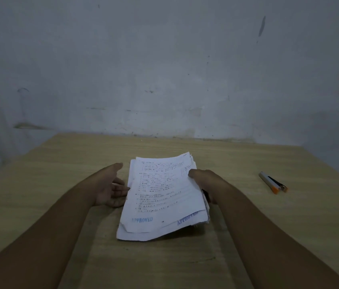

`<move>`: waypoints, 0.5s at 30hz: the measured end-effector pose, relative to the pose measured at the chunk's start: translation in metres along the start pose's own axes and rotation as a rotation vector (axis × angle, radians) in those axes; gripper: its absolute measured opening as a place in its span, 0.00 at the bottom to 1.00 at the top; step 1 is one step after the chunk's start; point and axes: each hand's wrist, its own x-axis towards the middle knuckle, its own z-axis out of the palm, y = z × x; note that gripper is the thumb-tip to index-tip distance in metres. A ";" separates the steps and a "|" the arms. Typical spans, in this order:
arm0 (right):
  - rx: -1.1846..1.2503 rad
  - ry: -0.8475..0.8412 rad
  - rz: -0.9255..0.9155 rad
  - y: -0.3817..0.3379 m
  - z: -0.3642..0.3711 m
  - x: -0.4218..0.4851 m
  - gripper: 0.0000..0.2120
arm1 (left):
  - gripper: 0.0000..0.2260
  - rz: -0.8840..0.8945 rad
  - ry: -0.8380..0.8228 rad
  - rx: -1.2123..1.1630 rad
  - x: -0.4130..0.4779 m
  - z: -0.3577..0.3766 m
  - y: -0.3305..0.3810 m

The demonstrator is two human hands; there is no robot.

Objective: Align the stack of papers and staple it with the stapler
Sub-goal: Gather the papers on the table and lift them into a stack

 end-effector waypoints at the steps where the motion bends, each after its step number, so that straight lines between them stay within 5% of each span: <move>1: -0.011 -0.012 0.002 -0.001 0.000 0.000 0.13 | 0.27 0.015 0.006 0.025 -0.001 0.002 0.000; 7: -0.295 -0.013 -0.051 -0.005 0.014 0.005 0.21 | 0.17 0.207 0.157 0.304 0.004 0.009 -0.010; 10: -0.293 0.022 -0.099 -0.008 0.020 0.008 0.21 | 0.17 0.300 0.232 0.516 0.011 0.007 -0.019; 15: -0.262 0.057 -0.133 -0.009 0.024 0.010 0.35 | 0.15 0.488 0.350 0.837 0.009 0.020 -0.038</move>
